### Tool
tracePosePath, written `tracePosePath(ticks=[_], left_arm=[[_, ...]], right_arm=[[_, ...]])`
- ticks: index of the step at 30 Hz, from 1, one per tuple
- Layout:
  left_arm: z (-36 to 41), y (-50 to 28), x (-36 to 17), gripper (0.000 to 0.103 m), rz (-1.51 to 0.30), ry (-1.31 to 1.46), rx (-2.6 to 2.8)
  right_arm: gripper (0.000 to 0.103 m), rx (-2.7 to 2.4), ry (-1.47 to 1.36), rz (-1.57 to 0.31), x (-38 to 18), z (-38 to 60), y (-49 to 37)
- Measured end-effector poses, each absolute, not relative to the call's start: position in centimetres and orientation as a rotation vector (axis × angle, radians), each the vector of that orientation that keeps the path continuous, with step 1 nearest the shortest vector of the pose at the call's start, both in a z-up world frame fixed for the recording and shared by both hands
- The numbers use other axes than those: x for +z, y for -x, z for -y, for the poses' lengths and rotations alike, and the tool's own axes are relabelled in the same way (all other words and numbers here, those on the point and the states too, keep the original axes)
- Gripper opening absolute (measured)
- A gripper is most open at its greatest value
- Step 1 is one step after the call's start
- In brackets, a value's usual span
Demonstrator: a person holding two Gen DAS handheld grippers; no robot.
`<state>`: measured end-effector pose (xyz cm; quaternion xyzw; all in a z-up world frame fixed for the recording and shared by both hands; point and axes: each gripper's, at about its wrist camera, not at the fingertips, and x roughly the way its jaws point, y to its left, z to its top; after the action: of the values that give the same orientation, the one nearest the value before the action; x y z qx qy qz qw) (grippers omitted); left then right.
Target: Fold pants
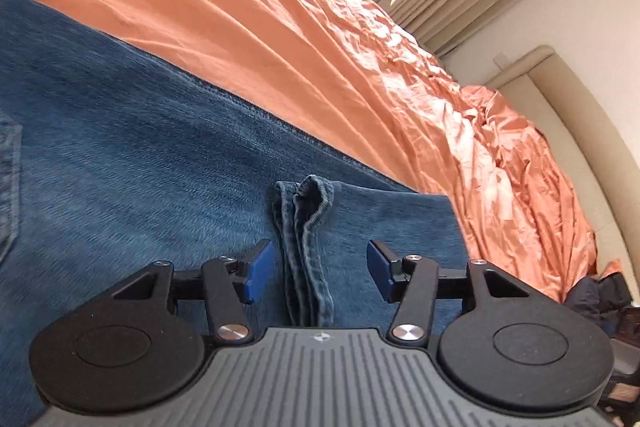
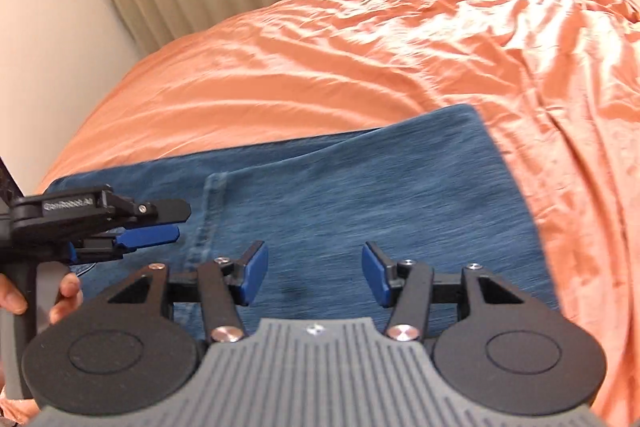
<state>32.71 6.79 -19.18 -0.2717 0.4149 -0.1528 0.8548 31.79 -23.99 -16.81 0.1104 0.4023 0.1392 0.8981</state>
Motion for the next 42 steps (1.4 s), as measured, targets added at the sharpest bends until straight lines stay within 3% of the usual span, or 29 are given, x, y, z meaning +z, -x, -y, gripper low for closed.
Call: tracePosePath(ticks=[4, 6, 9, 11, 13, 16, 22, 35, 39, 42], left_arm=[[-6.1, -34.3, -20.4, 0.05, -0.857, 0.531, -0.31], [-5.7, -34.5, -20.4, 0.03, -0.84, 0.502, -0.295], [-5.3, -33.8, -19.3, 0.008, -0.774, 0.438, -0.304], [-4.6, -33.1, -17.6, 0.007, -0.719, 0.371, -0.337], [-3.5, -32.5, -15.3, 0.006, -0.659, 0.282, -0.37], [-2.5, -32.5, -12.8, 0.006, -0.623, 0.179, -0.38], [-3.0, -36.0, -15.9, 0.006, -0.755, 0.127, -0.286], [-3.6, -37.8, -20.2, 0.009, -0.885, 0.155, -0.231], [-3.1, -37.2, -18.5, 0.023, -0.912, 0.135, -0.204], [-3.1, -35.0, -17.0, 0.027, -0.913, 0.136, -0.21]], right_arm=[[0.049, 0.264, -0.222, -0.822, -16.9, 27.2, -32.0], [0.048, 0.25, -0.221, -0.823, -17.2, 28.4, -32.3], [0.047, 0.222, -0.229, -0.817, -17.5, 30.6, -32.7], [0.045, 0.202, -0.221, -0.814, -17.5, 31.7, -33.4], [0.027, 0.201, -0.205, -0.812, -17.3, 32.6, -34.3], [0.017, 0.203, -0.179, -0.803, -16.9, 33.2, -36.6], [0.0, 0.19, -0.132, -0.806, -17.6, 32.6, -42.3], [0.0, 0.186, -0.154, -0.942, -23.3, 31.1, -48.2], [0.0, 0.21, -0.132, -0.913, -20.6, 31.4, -46.0], [0.001, 0.227, -0.124, -0.889, -18.6, 32.0, -42.3]])
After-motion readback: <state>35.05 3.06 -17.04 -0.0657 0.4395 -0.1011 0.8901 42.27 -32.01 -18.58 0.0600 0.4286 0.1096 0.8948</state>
